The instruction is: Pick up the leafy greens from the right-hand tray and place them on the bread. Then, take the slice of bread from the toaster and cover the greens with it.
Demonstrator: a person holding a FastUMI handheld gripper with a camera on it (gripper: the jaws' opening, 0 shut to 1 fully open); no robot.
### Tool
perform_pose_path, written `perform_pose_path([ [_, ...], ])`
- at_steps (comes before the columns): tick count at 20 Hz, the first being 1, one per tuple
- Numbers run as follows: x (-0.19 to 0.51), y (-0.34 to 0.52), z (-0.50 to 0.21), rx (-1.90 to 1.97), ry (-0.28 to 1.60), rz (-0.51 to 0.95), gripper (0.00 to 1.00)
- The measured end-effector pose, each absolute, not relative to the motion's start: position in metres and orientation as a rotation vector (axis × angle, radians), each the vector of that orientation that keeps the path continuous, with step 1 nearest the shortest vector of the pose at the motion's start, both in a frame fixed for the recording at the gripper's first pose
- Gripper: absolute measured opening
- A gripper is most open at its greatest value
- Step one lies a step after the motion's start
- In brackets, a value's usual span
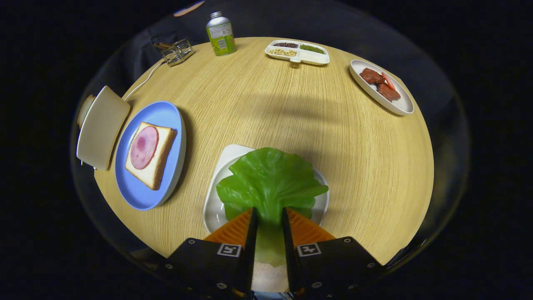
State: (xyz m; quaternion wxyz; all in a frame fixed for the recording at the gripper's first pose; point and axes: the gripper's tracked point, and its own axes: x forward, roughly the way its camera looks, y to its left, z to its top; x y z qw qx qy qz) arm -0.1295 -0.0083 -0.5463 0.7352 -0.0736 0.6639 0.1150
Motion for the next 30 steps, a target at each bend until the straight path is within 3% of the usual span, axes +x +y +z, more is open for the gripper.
perform_pose_path([
  [2, -0.129, -0.011, -0.547, -0.116, 1.460, 0.203, 0.18],
  [5, -0.135, -0.006, -0.540, 0.014, 1.477, 0.146, 0.10],
  [16, -0.138, 0.033, -0.487, 0.157, 1.421, 0.171, 0.09],
  [30, -0.113, 0.150, -0.464, 0.199, 1.414, 0.329, 0.09],
])
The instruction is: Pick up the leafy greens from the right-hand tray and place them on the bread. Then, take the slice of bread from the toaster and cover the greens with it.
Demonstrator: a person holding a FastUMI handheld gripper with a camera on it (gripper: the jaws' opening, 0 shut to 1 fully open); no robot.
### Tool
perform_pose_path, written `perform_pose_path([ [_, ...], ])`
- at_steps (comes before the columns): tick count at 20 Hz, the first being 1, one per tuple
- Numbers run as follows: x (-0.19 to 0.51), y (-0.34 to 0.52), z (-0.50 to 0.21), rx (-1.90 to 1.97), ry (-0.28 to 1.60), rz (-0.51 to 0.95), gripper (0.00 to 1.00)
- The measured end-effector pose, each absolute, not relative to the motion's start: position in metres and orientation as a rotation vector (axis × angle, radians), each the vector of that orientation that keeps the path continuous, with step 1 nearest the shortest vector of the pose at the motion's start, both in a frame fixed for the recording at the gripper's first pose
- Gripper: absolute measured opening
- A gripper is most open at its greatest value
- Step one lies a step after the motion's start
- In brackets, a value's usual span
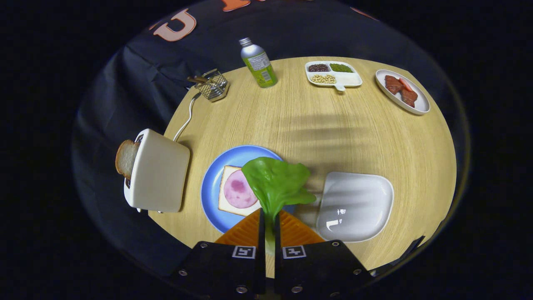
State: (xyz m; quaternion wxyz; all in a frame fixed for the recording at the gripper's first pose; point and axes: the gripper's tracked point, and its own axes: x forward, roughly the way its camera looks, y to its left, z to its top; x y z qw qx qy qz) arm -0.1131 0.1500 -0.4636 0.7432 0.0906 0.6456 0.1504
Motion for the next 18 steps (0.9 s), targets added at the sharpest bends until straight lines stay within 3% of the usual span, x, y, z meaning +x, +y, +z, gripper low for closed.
perform_pose_path([
  [7, -0.108, 0.204, -0.471, 0.251, 1.444, 0.362, 0.09],
  [13, -0.102, 0.225, -0.481, 0.233, 1.455, 0.350, 0.18],
  [15, -0.100, 0.225, -0.485, 0.201, 1.445, 0.330, 0.23],
  [18, -0.096, 0.227, -0.484, 0.179, 1.429, 0.315, 0.40],
])
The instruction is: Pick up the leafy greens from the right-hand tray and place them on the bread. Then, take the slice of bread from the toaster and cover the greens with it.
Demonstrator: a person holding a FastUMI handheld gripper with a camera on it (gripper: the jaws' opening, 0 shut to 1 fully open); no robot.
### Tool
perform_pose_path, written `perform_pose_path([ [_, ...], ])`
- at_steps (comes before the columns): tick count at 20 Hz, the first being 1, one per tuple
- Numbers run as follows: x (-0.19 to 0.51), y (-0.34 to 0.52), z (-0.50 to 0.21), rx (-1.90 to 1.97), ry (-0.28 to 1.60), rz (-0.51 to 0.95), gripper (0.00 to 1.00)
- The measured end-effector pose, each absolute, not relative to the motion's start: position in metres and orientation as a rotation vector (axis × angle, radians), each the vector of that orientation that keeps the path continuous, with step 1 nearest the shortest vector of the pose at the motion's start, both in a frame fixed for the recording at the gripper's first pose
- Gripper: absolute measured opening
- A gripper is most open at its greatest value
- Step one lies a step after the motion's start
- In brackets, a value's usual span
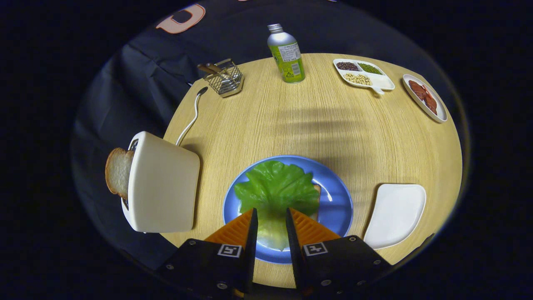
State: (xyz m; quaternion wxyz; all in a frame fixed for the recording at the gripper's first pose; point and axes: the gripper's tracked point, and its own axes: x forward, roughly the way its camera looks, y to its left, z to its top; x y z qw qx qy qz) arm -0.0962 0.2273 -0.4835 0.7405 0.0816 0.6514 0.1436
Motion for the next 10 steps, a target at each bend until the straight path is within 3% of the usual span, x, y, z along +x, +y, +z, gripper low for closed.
perform_pose_path([
  [10, -0.079, 0.262, -0.420, 0.171, 1.372, 0.365, 0.78],
])
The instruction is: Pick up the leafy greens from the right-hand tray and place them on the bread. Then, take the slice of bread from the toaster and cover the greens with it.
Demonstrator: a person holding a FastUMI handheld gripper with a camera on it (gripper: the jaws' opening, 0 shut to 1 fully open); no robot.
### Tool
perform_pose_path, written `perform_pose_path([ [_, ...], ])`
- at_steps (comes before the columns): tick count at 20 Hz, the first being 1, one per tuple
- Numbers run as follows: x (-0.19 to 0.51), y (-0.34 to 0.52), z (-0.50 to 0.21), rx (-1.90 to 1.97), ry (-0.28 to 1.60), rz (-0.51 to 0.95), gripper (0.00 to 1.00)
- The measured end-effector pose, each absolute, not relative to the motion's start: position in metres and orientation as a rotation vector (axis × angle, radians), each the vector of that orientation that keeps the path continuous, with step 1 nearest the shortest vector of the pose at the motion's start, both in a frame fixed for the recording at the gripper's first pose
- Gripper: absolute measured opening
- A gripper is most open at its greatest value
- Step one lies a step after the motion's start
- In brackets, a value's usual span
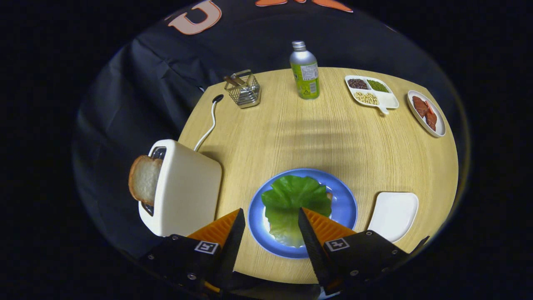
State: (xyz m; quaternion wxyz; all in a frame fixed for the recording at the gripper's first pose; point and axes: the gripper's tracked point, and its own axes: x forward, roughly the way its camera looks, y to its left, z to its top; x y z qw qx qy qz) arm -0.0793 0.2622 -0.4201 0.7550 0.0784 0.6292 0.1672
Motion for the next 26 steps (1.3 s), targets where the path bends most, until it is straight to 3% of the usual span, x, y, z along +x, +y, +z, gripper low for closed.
perform_pose_path([
  [4, -0.068, 0.294, -0.384, 0.168, 1.339, 0.401, 0.88],
  [13, -0.061, 0.392, -0.318, 0.174, 1.322, 0.495, 0.89],
  [26, -0.079, 0.459, -0.354, 0.064, 1.446, 0.407, 0.72],
])
